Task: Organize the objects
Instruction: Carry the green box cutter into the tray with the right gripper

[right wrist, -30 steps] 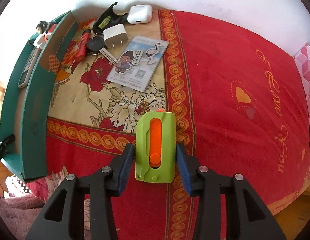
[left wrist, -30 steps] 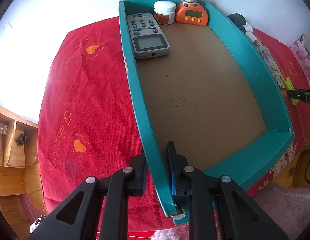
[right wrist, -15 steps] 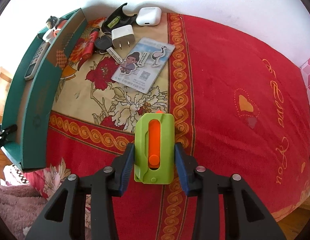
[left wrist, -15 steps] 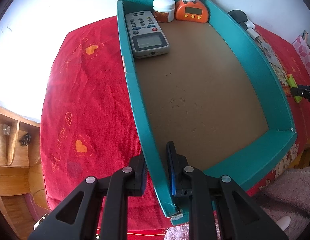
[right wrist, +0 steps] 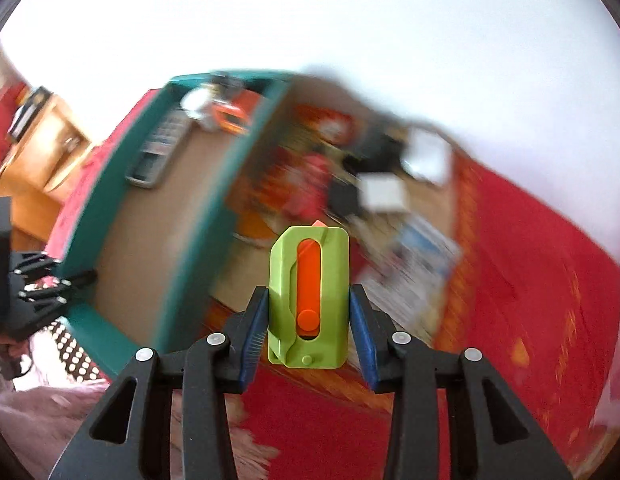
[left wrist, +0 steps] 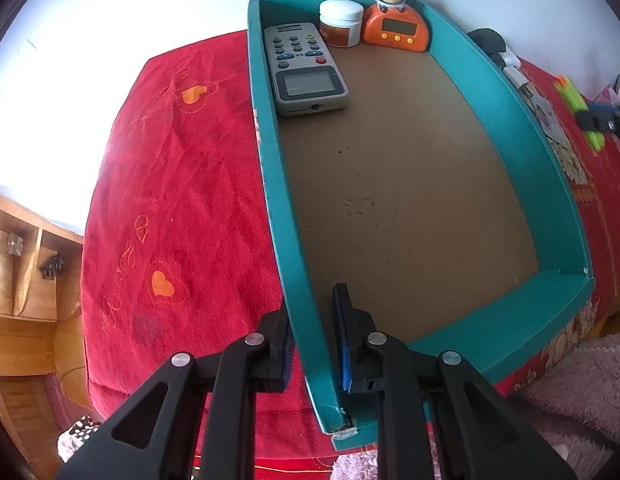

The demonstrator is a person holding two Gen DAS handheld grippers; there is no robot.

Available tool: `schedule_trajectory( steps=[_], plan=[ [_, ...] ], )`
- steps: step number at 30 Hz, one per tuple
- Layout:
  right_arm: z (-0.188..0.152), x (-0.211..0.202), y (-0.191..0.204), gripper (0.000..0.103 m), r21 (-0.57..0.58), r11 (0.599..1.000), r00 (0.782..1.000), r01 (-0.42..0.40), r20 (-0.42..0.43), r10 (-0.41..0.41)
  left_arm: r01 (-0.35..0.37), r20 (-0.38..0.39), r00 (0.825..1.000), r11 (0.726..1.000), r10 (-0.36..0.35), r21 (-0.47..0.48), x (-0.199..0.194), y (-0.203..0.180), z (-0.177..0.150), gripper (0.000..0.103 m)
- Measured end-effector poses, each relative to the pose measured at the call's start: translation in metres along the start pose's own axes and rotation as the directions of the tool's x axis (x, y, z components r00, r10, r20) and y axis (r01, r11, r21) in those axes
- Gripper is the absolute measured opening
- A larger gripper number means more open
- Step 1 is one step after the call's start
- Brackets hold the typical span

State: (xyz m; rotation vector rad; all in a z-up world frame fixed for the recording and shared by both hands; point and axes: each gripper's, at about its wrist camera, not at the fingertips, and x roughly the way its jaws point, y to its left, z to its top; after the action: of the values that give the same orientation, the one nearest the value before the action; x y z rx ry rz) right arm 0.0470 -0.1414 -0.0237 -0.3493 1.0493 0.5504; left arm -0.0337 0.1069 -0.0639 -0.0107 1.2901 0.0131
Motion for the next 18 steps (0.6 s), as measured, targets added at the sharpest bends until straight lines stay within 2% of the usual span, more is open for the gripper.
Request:
schedule_trajectory(
  steps=[4, 8, 13, 18],
  plan=[
    [0.029, 0.010, 0.045, 0.041, -0.061, 0.997, 0.999, -0.045, -0.009, 0.045, 0.003, 0.004, 1.000, 1.000, -0.003, -0.008, 0.000, 0.002, -0.002, 0.014],
    [0.048, 0.024, 0.072, 0.041, -0.046, 0.996, 0.997, -0.070, -0.029, 0.069, 0.003, 0.006, 1.000, 1.000, -0.003, -0.016, 0.000, 0.005, -0.003, 0.015],
    [0.073, 0.052, 0.087, 0.041, 0.061, 0.995, 0.993, -0.082, -0.075, 0.087, 0.004, 0.007, 1.000, 1.000, -0.004, -0.014, 0.000, 0.006, -0.004, 0.014],
    [0.093, 0.091, 0.085, 0.041, 0.233, 0.969, 0.983, -0.081, -0.140, 0.116, 0.007, 0.008, 1.000, 1.000, -0.007, -0.011, -0.001, 0.006, -0.004, 0.014]
  ],
)
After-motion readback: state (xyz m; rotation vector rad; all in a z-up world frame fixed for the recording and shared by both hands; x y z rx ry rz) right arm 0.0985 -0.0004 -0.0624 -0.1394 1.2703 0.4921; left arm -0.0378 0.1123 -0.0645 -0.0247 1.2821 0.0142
